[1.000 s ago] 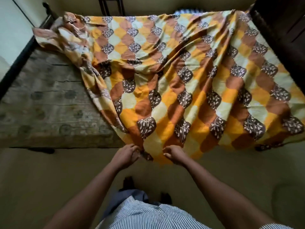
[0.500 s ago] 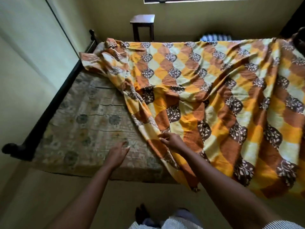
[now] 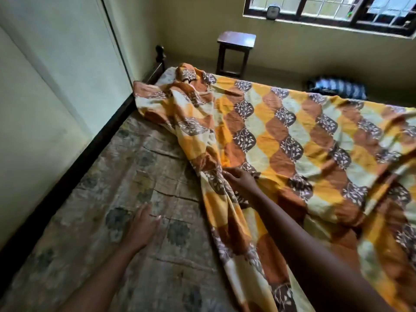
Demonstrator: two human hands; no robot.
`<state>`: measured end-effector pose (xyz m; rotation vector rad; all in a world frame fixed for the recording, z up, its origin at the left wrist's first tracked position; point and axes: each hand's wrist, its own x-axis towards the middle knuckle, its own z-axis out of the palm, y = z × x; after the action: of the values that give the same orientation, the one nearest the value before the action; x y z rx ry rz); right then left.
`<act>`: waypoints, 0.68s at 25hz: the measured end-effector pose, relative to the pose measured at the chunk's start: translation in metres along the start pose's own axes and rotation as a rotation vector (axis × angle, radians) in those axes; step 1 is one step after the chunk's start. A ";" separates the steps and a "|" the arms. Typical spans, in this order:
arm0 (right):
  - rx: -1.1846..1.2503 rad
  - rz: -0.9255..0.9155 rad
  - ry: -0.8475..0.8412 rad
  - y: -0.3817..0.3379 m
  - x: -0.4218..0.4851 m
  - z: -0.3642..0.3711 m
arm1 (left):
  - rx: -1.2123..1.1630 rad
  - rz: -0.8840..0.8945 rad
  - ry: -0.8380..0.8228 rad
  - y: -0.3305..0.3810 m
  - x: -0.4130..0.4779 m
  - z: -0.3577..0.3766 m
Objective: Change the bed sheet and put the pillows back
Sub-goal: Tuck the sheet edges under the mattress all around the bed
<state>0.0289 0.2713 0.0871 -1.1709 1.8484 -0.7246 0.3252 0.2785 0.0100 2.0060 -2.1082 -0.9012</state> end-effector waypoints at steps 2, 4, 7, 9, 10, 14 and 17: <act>0.019 0.017 0.016 -0.012 0.084 0.014 | 0.064 0.023 0.016 -0.013 0.073 0.004; 0.071 0.065 0.006 -0.011 0.165 0.038 | 0.158 0.056 0.024 -0.025 0.140 0.014; 0.128 0.160 0.054 -0.002 0.250 0.072 | 0.334 0.168 0.067 -0.034 0.205 0.039; 0.118 0.237 0.156 0.002 0.300 0.083 | 0.374 0.158 0.071 -0.038 0.226 0.058; 0.145 0.286 0.200 -0.001 0.322 0.087 | 0.384 0.166 0.139 -0.041 0.232 0.068; 0.078 0.238 0.322 -0.018 0.375 0.111 | 0.406 0.191 0.231 -0.041 0.238 0.080; -0.264 -0.262 0.274 -0.041 0.364 0.144 | 0.410 0.206 0.199 -0.045 0.243 0.080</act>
<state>0.0844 -0.0837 -0.0724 -1.5705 2.0871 -0.8390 0.2968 0.0806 -0.1555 1.8898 -2.4709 -0.2389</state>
